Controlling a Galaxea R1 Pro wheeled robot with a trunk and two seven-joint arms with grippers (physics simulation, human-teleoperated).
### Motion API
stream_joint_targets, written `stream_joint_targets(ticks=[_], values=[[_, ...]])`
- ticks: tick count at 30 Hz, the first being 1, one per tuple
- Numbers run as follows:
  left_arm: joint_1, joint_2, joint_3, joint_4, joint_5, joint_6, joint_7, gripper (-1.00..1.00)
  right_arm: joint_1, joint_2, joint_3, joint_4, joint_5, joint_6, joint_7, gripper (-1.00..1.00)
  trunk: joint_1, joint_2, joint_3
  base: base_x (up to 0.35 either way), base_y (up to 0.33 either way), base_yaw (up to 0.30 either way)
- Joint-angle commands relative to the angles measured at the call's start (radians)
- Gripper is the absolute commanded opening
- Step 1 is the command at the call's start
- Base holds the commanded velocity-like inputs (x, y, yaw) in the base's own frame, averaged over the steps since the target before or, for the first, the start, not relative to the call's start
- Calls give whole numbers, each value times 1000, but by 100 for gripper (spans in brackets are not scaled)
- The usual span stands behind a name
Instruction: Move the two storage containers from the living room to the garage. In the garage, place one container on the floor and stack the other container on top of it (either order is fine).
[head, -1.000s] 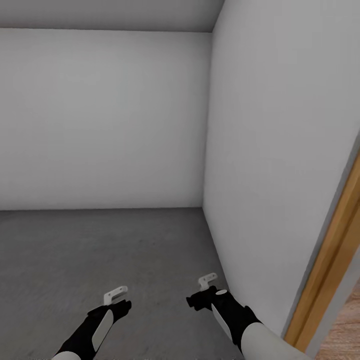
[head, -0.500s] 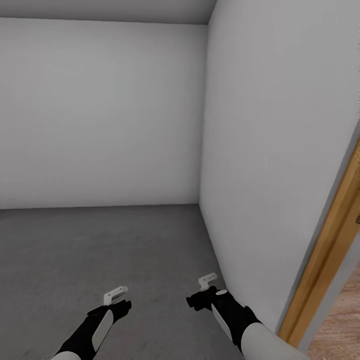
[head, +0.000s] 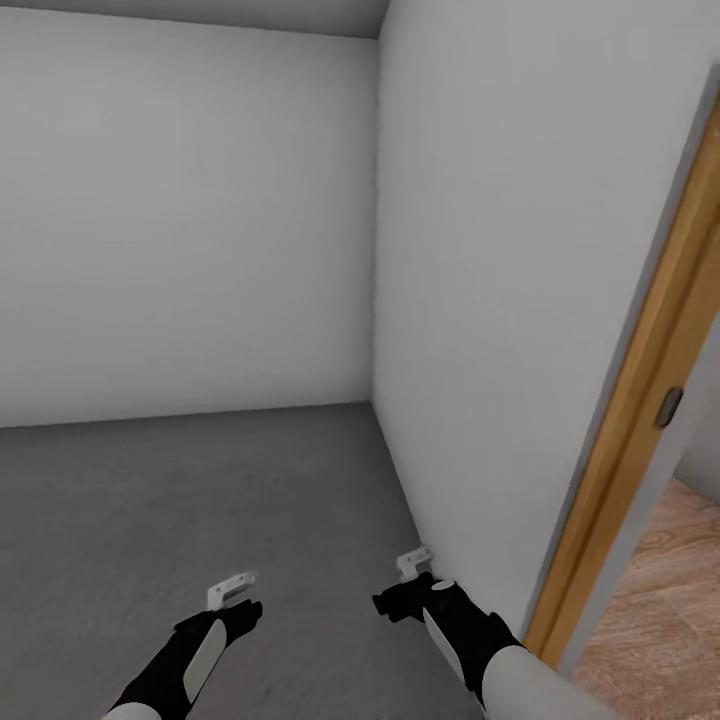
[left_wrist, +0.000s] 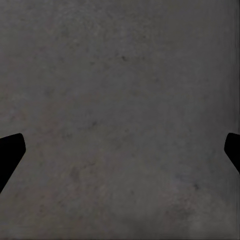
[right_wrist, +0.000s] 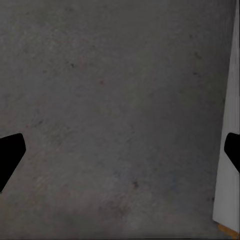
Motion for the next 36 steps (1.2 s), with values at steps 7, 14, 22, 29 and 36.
stream_joint_targets(ticks=[7, 14, 22, 29, 36], values=[[0, -1, 3, -3, 10, 5, 5, 100, 0, 0, 0, -2, 11, 5, 4, 100, 0, -1, -7, 0, 0, -243], [0, -1, 3, -2, 11, 5, 5, 100, 0, 0, 0, -2, 11, 5, 4, 100, 0, -1, -9, 0, 0, -80], [45, 2, -3, -21, 1, 13, 5, 100, -46, 5, -1, -32, 11, 13, 5, 100, 0, -1, -9, 0, 0, 0], [57, 9, -4, -18, 2, 13, 2, 100, -53, 6, -1, -32, 11, 13, 5, 100, 0, -1, -9, 0, 0, 0], [57, 10, -4, -17, 0, 11, 2, 100, -52, 6, -1, -29, 11, 14, 5, 100, 0, -1, -9, 0, 0, 0]])
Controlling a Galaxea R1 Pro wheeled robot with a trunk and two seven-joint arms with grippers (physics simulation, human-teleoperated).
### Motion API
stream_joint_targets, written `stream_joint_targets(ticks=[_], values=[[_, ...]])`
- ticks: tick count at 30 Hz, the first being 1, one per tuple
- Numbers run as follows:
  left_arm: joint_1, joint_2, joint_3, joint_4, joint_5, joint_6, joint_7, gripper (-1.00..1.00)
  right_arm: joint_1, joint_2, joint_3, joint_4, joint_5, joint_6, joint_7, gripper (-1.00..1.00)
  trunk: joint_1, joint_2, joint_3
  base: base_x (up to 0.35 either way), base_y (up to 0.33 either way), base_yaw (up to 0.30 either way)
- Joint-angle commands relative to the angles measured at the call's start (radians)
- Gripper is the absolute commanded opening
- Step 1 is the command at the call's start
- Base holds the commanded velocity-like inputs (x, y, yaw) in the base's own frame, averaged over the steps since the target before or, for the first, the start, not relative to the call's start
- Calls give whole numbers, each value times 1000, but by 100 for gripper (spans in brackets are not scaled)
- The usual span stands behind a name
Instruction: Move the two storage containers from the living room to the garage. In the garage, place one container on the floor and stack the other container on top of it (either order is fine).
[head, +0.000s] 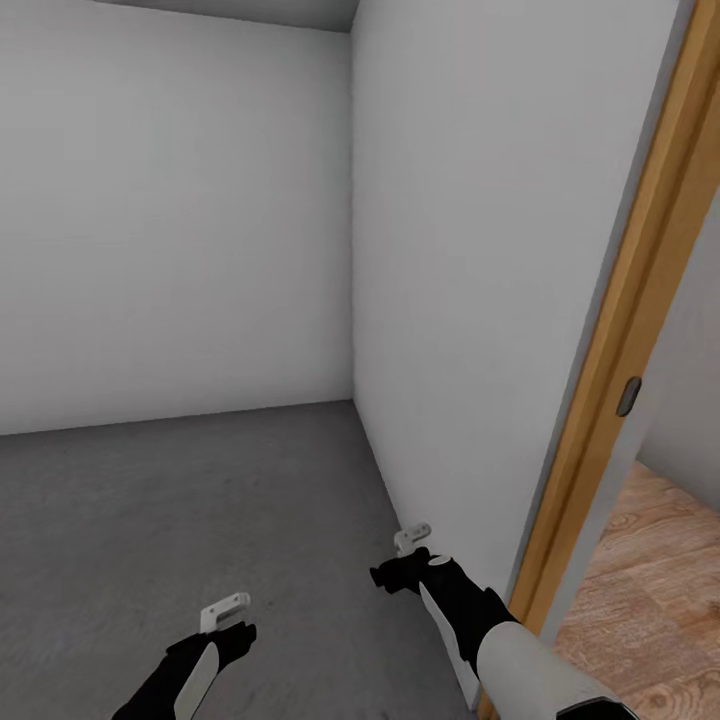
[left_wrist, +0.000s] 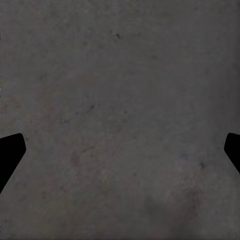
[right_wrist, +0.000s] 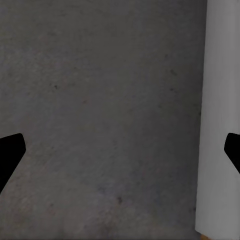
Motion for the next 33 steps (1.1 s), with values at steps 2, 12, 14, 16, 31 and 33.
stream_joint_targets(ticks=[2, 12, 14, 16, 31, 33], values=[[0, -2, 2, -2, 11, 4, 5, 100, 2, 0, 0, -3, 10, 5, 3, 100, 0, -1, -1, 0, 0, 0], [0, -2, 5, -2, 16, 4, 9, 100, 3, 0, 0, -3, 10, 5, 2, 100, 0, -1, -1, -158, 0, 0], [0, -2, 5, -2, 16, 4, 10, 100, 3, 0, 0, -3, 10, 5, 2, 100, 0, -1, -1, -310, 0, 0], [0, -2, 5, -2, 16, 4, 10, 100, 3, 0, 0, -3, 10, 5, 2, 100, 0, -1, -1, -240, 0, 0], [0, -2, 8, -2, 18, 4, 7, 100, 3, 0, 0, -1, 10, 5, 2, 100, 0, -1, -1, -191, 100, 0], [0, -2, 8, -2, 17, 4, 7, 100, 3, 0, 0, -1, 10, 5, 2, 100, 0, -1, -1, -113, 63, 0]])
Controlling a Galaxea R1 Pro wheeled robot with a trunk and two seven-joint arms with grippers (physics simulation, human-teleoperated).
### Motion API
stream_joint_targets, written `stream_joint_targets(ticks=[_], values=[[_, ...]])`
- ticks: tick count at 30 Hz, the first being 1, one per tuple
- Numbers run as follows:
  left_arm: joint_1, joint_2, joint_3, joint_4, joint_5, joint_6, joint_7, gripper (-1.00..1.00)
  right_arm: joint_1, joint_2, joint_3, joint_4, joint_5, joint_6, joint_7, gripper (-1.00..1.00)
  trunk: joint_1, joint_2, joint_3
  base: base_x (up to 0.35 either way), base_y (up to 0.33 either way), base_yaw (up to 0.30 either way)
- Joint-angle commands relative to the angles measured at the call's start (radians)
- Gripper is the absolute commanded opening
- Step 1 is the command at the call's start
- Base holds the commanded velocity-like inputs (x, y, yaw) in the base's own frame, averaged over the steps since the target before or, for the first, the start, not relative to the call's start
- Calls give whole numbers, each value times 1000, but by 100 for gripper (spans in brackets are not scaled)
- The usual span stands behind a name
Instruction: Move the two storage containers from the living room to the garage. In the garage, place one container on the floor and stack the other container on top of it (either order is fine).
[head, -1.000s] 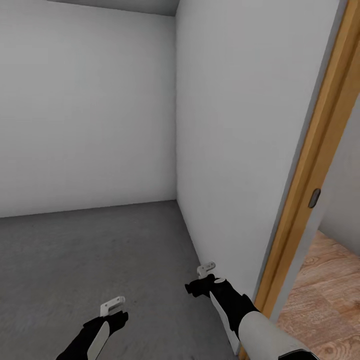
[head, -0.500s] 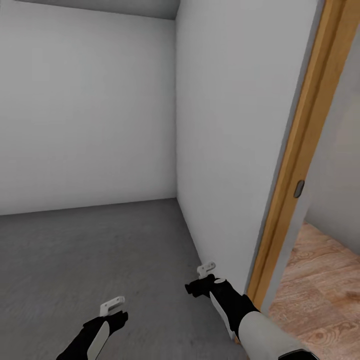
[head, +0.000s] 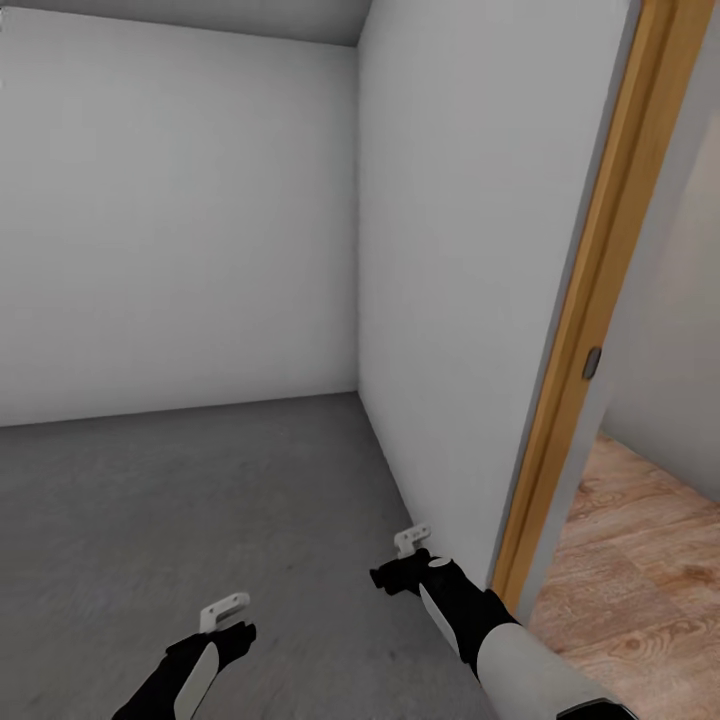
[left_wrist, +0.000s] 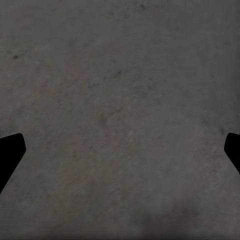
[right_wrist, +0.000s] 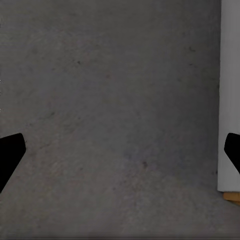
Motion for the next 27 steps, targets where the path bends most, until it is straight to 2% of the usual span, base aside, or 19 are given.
stream_joint_targets(ticks=[1, 9, 12, 18, 21, 24, 27], values=[[0, -1, 2, -2, 10, 4, 5, 100, 0, 0, 0, -2, 11, 5, 3, 100, 0, -1, -1, -45, 25, 0], [2, 1, -1, 7, 5, 3, 5, 100, 6, -3, -1, 8, 9, -10, 4, 100, 0, -1, -1, -10, 5, 0], [3, 2, -3, 63, 2, 2, 6, 100, 8, -5, -1, 54, 8, -74, 3, 100, 0, -1, -1, 0, 0, 0], [3, 10, -5, 108, 0, -1, 6, 100, 8, -9, -1, 152, 6, -172, 1, 100, 0, -1, -1, 0, 0, 0], [3, 20, -7, 142, 1, -33, 5, 100, 9, -17, -1, 214, 6, -218, 0, 100, 0, -1, -1, 0, 0, 0], [3, 23, -8, 196, 1, -114, 4, 100, 10, -25, 0, 297, 7, -286, -1, 100, 0, -1, -1, 0, 0, 0], [3, 24, -8, 230, 0, -147, 3, 100, 10, -28, 0, 341, 7, -317, -1, 100, 0, -1, -1, 0, 0, 0]])
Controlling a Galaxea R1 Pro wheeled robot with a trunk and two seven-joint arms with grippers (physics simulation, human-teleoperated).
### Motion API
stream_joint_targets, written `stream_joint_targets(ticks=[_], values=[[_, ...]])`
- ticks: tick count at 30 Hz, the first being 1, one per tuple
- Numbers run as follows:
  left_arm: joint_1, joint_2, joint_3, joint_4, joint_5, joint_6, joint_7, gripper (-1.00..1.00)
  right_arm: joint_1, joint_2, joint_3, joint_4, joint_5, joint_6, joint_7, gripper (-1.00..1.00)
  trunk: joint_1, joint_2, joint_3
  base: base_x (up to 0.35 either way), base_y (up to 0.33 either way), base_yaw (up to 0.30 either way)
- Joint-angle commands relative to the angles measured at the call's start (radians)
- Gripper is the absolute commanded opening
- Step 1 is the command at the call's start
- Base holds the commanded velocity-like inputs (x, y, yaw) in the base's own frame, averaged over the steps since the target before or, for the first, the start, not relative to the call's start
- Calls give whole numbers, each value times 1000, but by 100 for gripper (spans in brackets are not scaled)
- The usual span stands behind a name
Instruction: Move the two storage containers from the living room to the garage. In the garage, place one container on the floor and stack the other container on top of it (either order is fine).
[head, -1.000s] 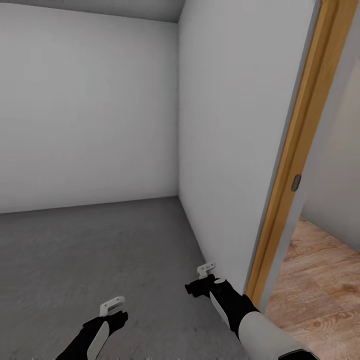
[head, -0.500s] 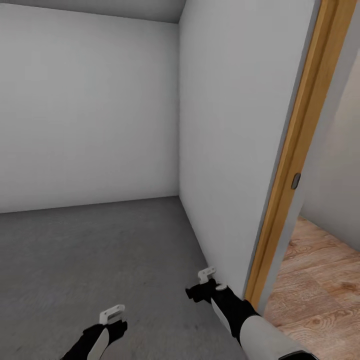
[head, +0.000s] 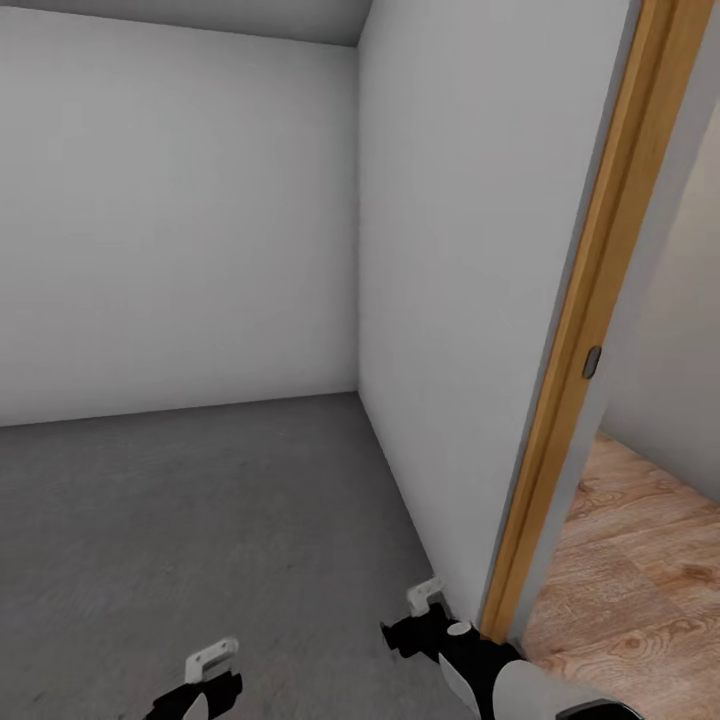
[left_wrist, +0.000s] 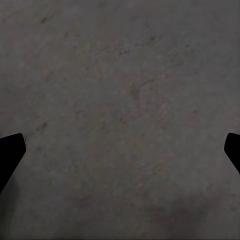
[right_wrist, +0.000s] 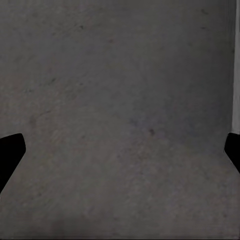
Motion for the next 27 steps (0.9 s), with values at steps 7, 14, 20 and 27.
stream_joint_targets(ticks=[7, 14, 20, 27], values=[[1, 0, -38, 18, 10, -11, 4, 100, 19, 0, 2, 28, 9, -20, -1, 100, 0, -1, -1, 0, 0, 0], [1, -2, -52, 17, 11, -13, 3, 100, 23, 0, 2, 28, 12, -21, -1, 100, 0, -1, -1, 0, 0, 0], [1, -1, -51, 16, 14, -13, 3, 100, 23, 0, 2, 26, 13, -21, -1, 100, 0, -1, -1, 0, 0, 0], [1, 1, -50, 16, 16, -13, 3, 100, 23, 0, 2, 25, 13, -21, 0, 100, -4, 6, 2, 0, 0, 0]])
